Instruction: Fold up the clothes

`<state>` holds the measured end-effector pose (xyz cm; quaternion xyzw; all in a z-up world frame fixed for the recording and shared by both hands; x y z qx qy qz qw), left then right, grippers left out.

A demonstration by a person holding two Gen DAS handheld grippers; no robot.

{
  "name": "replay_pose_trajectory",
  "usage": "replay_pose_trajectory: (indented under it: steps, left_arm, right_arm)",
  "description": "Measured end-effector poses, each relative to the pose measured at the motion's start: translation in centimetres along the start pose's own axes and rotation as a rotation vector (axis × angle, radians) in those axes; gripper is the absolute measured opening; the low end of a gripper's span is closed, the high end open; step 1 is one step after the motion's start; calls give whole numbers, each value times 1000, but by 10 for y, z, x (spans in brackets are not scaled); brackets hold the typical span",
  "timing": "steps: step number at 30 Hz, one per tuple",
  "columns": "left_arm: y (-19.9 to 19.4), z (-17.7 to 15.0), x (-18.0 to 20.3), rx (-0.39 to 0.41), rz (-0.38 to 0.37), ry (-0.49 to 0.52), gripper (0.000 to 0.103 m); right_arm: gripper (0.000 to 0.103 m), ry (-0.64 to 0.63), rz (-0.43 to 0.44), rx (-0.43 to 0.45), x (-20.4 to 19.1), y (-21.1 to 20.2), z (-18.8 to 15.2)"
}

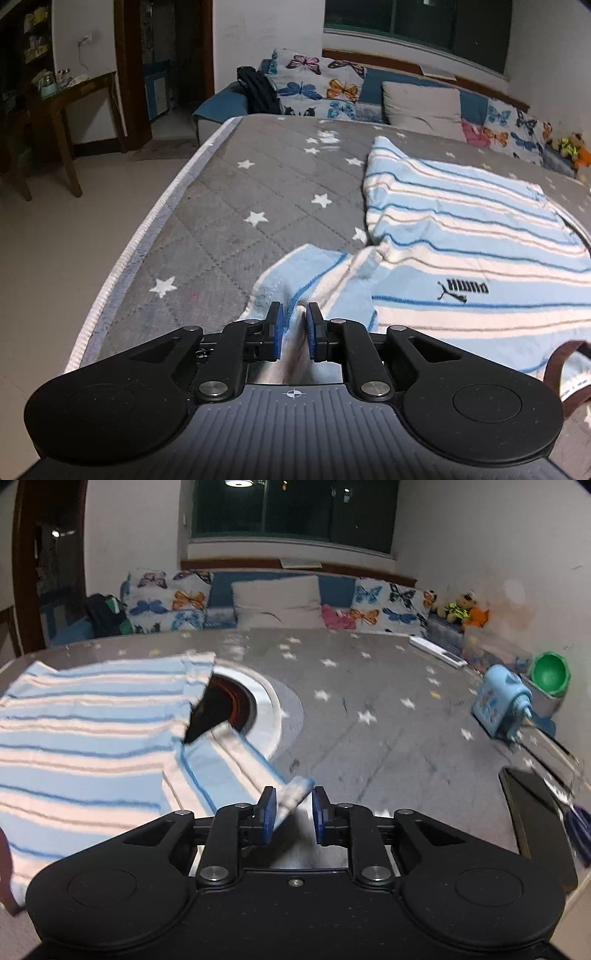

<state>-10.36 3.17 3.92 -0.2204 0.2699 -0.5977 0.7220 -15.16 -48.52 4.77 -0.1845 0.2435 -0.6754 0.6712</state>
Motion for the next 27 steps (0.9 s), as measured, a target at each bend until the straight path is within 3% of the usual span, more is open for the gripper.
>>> replay_pose_trajectory:
  steps: [8, 19, 27]
  left_arm:
    - [-3, 2, 23, 48, -35, 89, 21]
    - [19, -2, 22, -15, -40, 110, 23]
    - [34, 56, 43, 18, -106, 31, 27]
  right_arm:
    - [21, -79, 105, 8, -26, 21, 19]
    - [21, -79, 97, -55, -23, 38, 9]
    - [23, -80, 89, -93, -20, 50, 3]
Point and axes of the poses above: each gripper's, at about its wrist camera, not at the fingertips, and y roughly the way its jaws point, x to its right, z to its top, the point moved 2 cm from there along y, roughly the way its jaws point, and after that the axes turned 14 degrees about z, right-handed, at the moved point
